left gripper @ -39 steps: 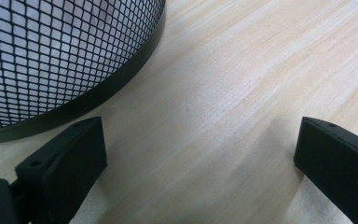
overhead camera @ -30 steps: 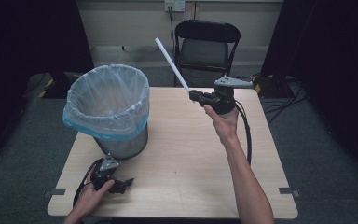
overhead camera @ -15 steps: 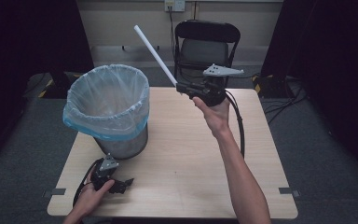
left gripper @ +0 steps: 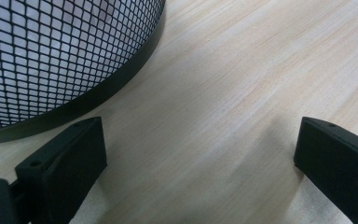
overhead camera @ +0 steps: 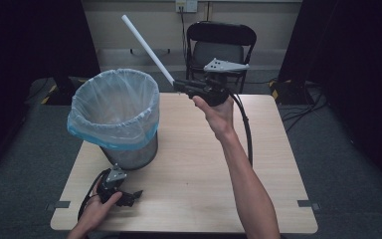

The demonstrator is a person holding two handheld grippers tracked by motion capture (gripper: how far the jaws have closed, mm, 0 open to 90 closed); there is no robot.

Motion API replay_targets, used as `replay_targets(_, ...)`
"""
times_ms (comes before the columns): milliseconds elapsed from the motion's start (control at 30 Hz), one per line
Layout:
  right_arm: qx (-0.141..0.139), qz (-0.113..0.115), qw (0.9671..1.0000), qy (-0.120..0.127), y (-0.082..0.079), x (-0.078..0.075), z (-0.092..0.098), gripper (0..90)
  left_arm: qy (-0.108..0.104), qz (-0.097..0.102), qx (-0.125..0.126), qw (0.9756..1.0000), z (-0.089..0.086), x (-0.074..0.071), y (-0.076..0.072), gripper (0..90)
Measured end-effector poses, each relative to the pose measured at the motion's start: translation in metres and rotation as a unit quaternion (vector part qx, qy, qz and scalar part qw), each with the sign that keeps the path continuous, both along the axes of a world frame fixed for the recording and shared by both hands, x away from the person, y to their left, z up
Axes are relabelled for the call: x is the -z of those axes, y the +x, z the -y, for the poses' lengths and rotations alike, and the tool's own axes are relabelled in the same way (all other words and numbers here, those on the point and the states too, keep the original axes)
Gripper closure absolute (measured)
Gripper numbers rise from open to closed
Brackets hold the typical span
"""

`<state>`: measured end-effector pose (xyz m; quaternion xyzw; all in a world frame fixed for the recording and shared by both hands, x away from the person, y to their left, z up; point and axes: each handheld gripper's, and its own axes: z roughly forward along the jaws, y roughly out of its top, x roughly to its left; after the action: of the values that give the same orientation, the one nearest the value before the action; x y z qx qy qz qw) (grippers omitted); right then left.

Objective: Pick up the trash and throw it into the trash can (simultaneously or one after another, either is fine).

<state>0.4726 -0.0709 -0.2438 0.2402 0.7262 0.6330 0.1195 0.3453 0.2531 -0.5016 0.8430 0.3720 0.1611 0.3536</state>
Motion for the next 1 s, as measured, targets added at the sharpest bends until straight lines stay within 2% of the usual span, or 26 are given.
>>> replay_targets(233,-0.017,0.005,0.9998,0.002,-0.002,-0.009,-0.014,82.4,0.0,0.0,0.0,1.0,0.0,0.0,0.0,1.7)
replay_targets(400,-0.035,0.006,0.9994,0.002,-0.003,-0.013,-0.032,82.4,0.0,-0.001,0.001,1.0,0.0,0.0,0.0,1.7)
replay_targets(600,-0.059,0.0,0.9983,-0.001,-0.002,-0.011,-0.06,82.4,-0.001,-0.002,0.001,1.0,0.0,0.0,0.0,1.7)
replay_targets(900,-0.082,-0.008,0.9965,-0.012,-0.002,-0.006,-0.085,82.4,0.0,-0.002,0.002,1.0,0.0,0.0,0.0,1.7)
replay_targets(1000,-0.097,-0.016,0.9949,-0.022,-0.001,-0.004,-0.095,82.2,0.0,0.0,0.0,1.0,0.0,0.0,0.0,1.7)
